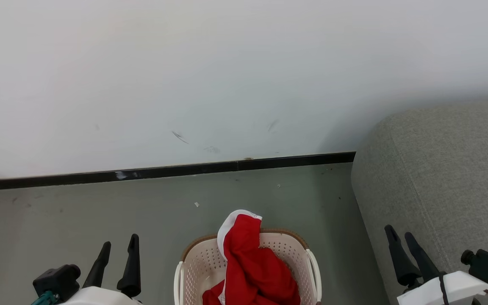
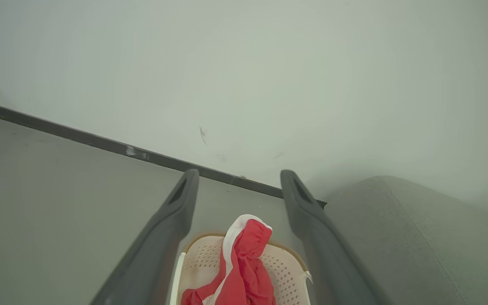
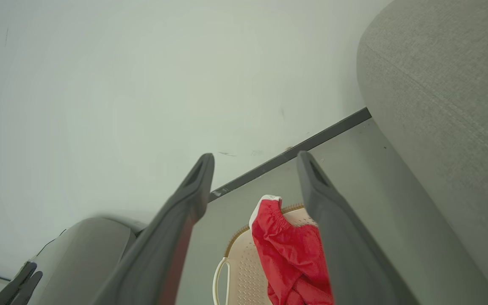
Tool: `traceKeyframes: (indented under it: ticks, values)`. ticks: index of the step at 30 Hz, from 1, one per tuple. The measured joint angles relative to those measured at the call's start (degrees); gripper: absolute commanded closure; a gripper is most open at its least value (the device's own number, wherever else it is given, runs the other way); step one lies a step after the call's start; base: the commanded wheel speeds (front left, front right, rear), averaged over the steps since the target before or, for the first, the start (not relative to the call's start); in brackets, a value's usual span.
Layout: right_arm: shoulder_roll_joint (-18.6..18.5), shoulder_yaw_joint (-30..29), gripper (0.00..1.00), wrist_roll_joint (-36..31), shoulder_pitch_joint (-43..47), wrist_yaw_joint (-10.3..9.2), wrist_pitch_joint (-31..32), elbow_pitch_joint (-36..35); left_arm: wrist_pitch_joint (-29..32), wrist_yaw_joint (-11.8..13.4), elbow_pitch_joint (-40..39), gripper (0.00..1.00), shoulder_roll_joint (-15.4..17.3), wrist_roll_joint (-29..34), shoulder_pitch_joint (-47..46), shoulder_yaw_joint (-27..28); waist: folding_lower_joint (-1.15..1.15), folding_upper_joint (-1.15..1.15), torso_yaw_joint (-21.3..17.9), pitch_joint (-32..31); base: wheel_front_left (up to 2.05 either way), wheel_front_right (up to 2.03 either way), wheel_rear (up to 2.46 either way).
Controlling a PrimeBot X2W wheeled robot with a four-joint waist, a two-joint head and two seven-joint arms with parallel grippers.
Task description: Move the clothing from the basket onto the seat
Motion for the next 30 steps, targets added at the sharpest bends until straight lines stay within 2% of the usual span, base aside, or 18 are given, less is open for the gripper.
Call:
traceKeyframes:
  ticks: [7,30]
  values:
    - [0.42,0.37,0.00,-6.69,0.74,0.00,-1.26,-0.42,-1.30,1.89,-0.97,0.00,0.60,5.86,0.37,-1.21,-0.13,0.00,0.07,0.15,0.00,0.00,0.00]
    - [0.77,2.52,0.00,-27.17,2.11,0.00,-5.09,-2.36,-6.32,6.78,-3.92,0.00,0.94,22.92,2.31,-4.54,-0.18,0.00,0.24,-0.89,0.00,0.00,0.00]
